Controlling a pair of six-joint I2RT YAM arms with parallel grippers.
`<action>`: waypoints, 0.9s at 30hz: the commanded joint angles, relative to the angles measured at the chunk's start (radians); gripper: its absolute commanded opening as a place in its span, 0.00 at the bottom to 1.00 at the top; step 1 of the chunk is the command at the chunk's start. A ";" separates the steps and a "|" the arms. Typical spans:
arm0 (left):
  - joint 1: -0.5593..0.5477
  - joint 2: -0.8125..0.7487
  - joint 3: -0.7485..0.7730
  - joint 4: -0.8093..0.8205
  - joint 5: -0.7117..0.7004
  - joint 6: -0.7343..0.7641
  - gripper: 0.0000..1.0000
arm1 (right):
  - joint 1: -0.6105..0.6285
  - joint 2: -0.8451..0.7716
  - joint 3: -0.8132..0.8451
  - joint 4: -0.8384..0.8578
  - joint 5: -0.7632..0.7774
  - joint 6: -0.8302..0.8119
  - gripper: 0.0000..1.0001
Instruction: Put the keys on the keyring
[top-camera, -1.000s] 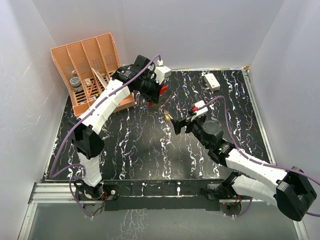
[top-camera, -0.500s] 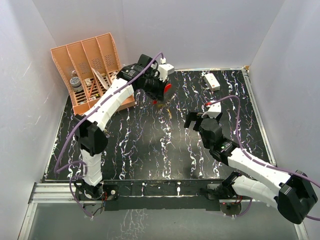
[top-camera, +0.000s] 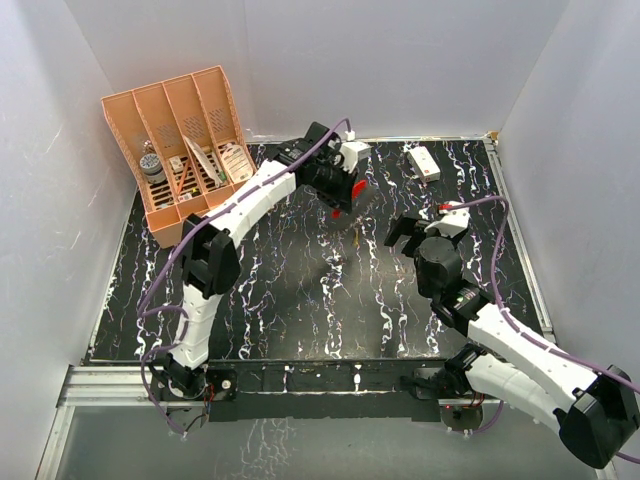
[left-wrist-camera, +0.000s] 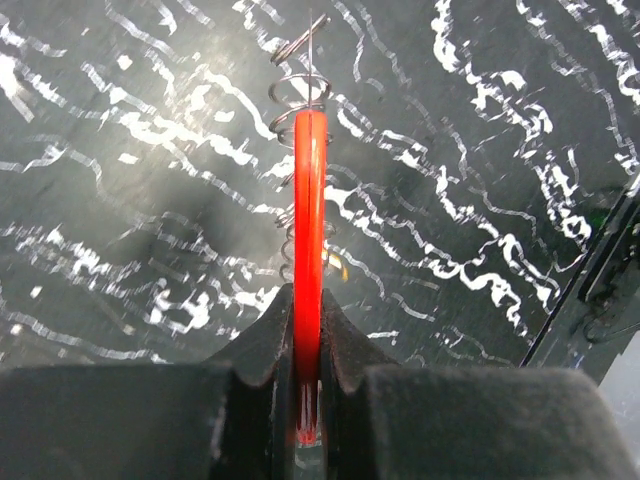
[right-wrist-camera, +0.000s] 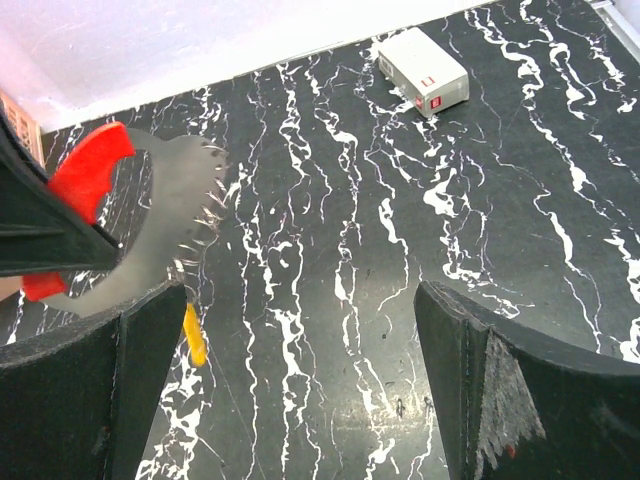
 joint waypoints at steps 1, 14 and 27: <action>-0.042 0.022 0.036 0.116 0.103 -0.082 0.00 | -0.016 -0.027 0.013 0.009 0.023 0.007 0.98; -0.016 0.010 -0.208 0.293 0.154 -0.170 0.00 | -0.032 -0.027 0.022 -0.003 -0.033 0.005 0.98; 0.067 0.033 -0.269 0.349 0.130 -0.203 0.00 | -0.034 -0.002 0.042 -0.002 -0.074 0.008 0.98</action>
